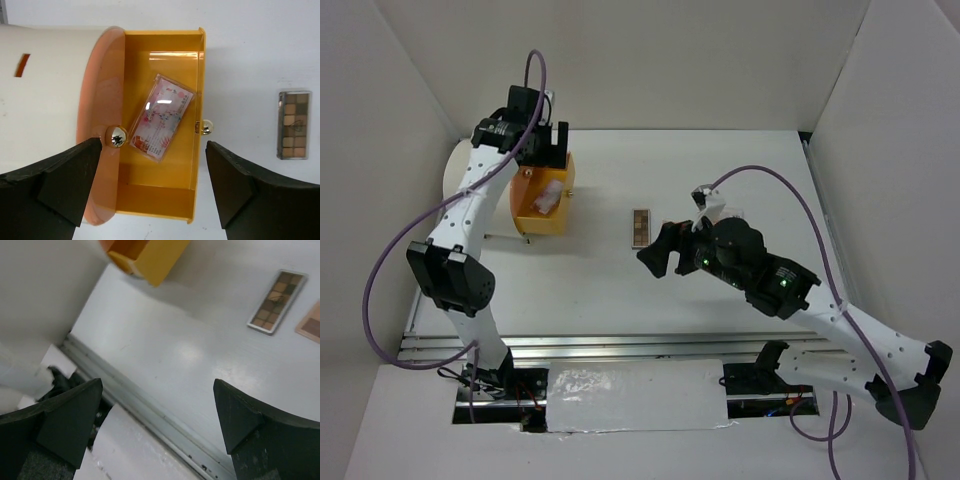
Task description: Organize the makeup
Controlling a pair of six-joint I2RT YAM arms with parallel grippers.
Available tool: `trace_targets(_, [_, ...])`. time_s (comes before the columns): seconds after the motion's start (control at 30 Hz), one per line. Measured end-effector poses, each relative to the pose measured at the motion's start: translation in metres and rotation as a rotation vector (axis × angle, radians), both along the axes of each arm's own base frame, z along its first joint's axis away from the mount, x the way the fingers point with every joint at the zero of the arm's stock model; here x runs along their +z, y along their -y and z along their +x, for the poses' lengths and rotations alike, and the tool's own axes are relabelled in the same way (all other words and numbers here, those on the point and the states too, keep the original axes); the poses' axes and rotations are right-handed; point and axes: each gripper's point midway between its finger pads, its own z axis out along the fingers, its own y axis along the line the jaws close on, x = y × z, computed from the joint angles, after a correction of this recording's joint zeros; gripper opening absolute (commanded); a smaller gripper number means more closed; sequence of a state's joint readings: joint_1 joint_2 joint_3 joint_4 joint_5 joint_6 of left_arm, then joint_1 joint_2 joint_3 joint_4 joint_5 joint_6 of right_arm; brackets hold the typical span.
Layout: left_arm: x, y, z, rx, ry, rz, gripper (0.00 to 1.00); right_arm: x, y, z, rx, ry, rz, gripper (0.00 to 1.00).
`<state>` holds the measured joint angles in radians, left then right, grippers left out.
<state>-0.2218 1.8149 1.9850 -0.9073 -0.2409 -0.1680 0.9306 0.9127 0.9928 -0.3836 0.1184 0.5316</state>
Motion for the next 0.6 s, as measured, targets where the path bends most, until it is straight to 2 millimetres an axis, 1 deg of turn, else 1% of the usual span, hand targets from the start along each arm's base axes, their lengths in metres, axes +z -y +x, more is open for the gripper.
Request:
trace_targets(0.07, [0.015, 0.001, -0.002, 0.012, 0.028, -0.024, 0.99, -0.010, 0.009, 0.020, -0.064, -0.035, -0.008, 1.00])
trace_targets(0.1, [0.026, 0.002, -0.004, 0.014, 0.055, -0.043, 1.00, -0.018, 0.019, 0.037, -0.120, -0.061, -0.010, 1.00])
trace_targets(0.17, [0.051, 0.004, -0.017, 0.024, 0.114, -0.092, 0.99, -0.043, 0.052, 0.078, -0.272, -0.126, -0.029, 1.00])
trace_targets(0.23, [0.081, 0.004, -0.039, 0.023, 0.190, -0.149, 0.99, -0.082, 0.086, 0.112, -0.419, -0.222, -0.109, 1.00])
trace_targets(0.27, [0.093, 0.003, -0.055, 0.018, 0.233, -0.179, 1.00, -0.100, 0.098, 0.124, -0.468, -0.272, -0.155, 1.00])
trace_targets(0.33, [0.115, 0.002, -0.094, -0.001, 0.308, -0.242, 0.99, -0.137, 0.115, 0.146, -0.537, -0.377, -0.261, 1.00])
trace_targets(0.37, [0.121, 0.002, -0.111, -0.010, 0.348, -0.275, 0.99, -0.151, 0.122, 0.155, -0.559, -0.413, -0.295, 1.00])
trace_targets(0.4, [0.121, 0.002, -0.127, -0.024, 0.373, -0.295, 0.99, -0.166, 0.131, 0.164, -0.585, -0.457, -0.331, 1.00])
trace_targets(0.47, [0.109, 0.001, -0.156, -0.044, 0.389, -0.324, 0.99, -0.190, 0.156, 0.177, -0.645, -0.520, -0.380, 1.00])
trace_targets(0.53, [0.094, 0.002, -0.169, -0.056, 0.391, -0.343, 0.99, -0.207, 0.181, 0.181, -0.698, -0.571, -0.409, 1.00])
trace_targets(0.6, [0.067, 0.004, -0.173, -0.060, 0.349, -0.344, 0.99, -0.217, 0.203, 0.181, -0.734, -0.610, -0.427, 1.00])
